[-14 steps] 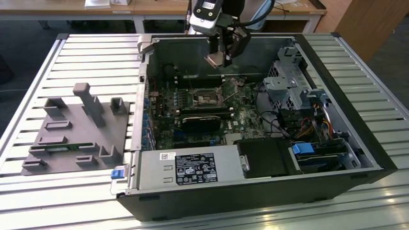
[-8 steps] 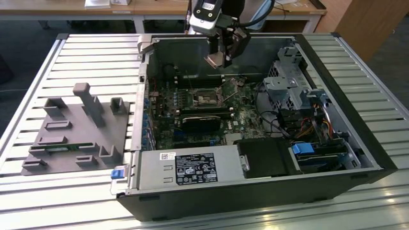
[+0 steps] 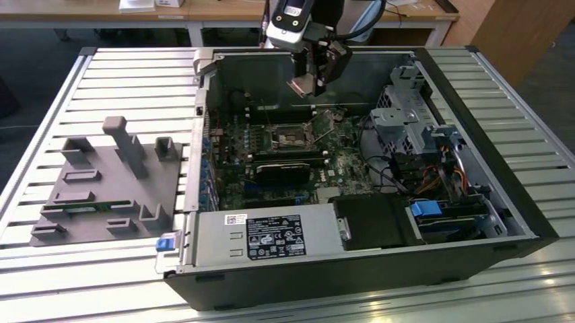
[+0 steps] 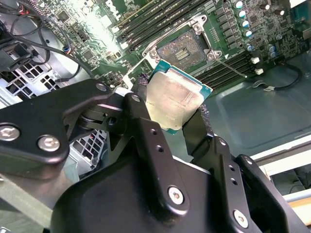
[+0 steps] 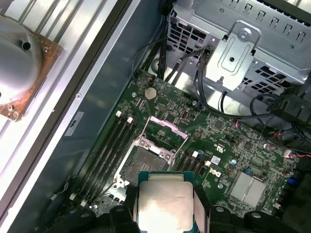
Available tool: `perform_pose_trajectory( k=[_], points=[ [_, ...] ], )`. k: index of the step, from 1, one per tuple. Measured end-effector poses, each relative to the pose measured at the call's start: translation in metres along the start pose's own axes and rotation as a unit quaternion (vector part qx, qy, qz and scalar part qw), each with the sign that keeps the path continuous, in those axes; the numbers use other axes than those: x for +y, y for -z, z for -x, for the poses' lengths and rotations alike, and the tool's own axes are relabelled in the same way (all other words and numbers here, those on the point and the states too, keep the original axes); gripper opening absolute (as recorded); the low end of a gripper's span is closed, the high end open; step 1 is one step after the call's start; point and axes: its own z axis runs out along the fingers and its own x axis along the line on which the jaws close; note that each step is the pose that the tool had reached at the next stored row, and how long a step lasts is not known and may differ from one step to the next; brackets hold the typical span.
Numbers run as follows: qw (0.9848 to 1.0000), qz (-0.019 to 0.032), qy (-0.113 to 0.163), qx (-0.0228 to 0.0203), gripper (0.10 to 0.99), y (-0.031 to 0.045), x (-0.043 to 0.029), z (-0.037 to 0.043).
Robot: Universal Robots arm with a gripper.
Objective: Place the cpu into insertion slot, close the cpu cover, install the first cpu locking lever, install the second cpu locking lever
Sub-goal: 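Place the cpu into insertion slot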
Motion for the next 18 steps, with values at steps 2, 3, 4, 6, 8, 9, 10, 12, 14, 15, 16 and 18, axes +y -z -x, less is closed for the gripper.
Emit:
perform_pose_trajectory(
  k=[2,3,4,6,8,9,10,12,14,15,16,18],
  points=[
    [1.0000,0.0000,0.000,0.0000,0.541,-0.0003,0.0000,0.0000],
    [1.0000,0.0000,0.000,0.0000,0.541,-0.0003,0.0000,0.0000],
    [1.0000,0.0000,0.000,0.0000,0.541,-0.0005,0.0000,0.0000],
    [1.0000,0.0000,0.000,0.0000,0.541,-0.0022,-0.0002,0.0000],
    [1.0000,0.0000,0.000,0.0000,0.541,-0.0024,-0.0002,0.0000],
    [1.0000,0.0000,-0.001,0.0000,0.541,-0.0025,-0.0002,0.0001],
    [1.0000,0.0000,-0.001,0.0000,0.541,-0.0026,-0.0002,0.0001],
    [1.0000,0.0000,-0.001,0.0000,0.541,-0.0027,-0.0002,0.0001],
    [1.0000,0.0000,-0.001,-0.0001,0.541,-0.0029,-0.0002,0.0001],
    [1.0000,0.0001,-0.001,-0.0001,0.541,-0.0032,-0.0003,0.0001],
    [1.0000,0.0000,-0.002,-0.0001,0.541,-0.0037,-0.0003,0.0001],
    [1.0000,-0.0001,-0.002,0.0000,0.541,-0.0040,-0.0004,0.0001]
  ],
)
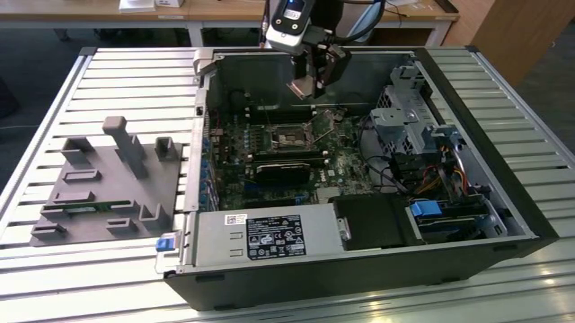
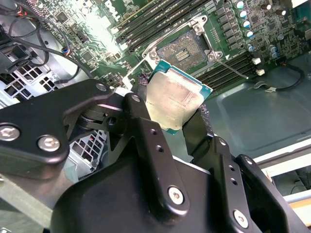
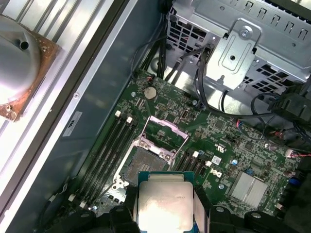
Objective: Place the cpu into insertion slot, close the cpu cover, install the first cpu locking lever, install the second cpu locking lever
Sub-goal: 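Place the cpu into insertion slot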
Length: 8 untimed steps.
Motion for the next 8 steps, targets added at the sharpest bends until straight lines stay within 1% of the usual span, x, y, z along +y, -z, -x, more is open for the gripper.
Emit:
perform_pose_trajectory(
  k=[8],
  points=[
    [1.0000,-0.0003,0.000,0.0001,0.541,-0.0014,-0.0001,0.0001]
  ],
)
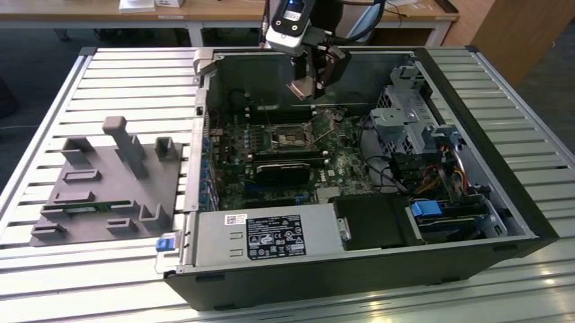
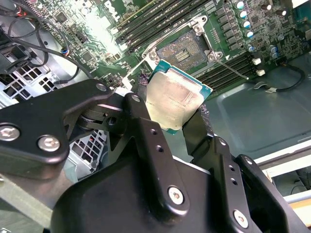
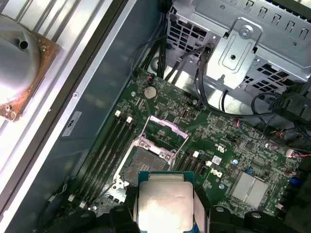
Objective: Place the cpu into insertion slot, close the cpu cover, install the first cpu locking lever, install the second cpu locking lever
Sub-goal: 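Place the cpu into insertion slot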
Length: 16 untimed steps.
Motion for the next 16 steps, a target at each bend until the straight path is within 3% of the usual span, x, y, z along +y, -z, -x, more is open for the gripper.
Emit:
perform_pose_trajectory(
  k=[16],
  points=[
    [1.0000,0.0000,0.000,0.0000,0.541,-0.0022,-0.0002,0.0000]
  ],
)
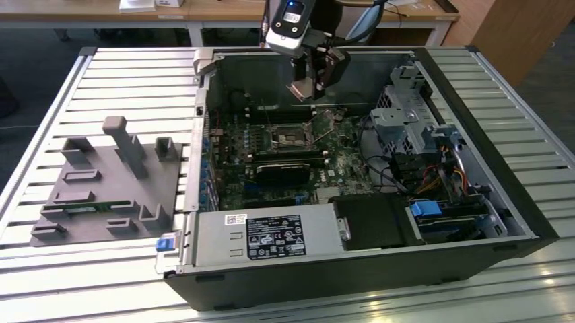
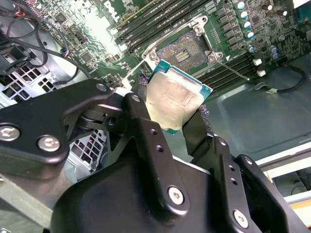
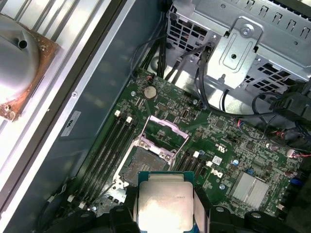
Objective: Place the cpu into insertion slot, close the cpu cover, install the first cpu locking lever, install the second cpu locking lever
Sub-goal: 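Place the cpu into insertion slot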
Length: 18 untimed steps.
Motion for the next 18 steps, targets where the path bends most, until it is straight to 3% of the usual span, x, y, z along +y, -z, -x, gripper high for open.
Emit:
perform_pose_trajectory(
  k=[18],
  points=[
    [1.0000,0.0002,-0.009,-0.0008,0.541,-0.0028,-0.0002,0.0000]
  ],
)
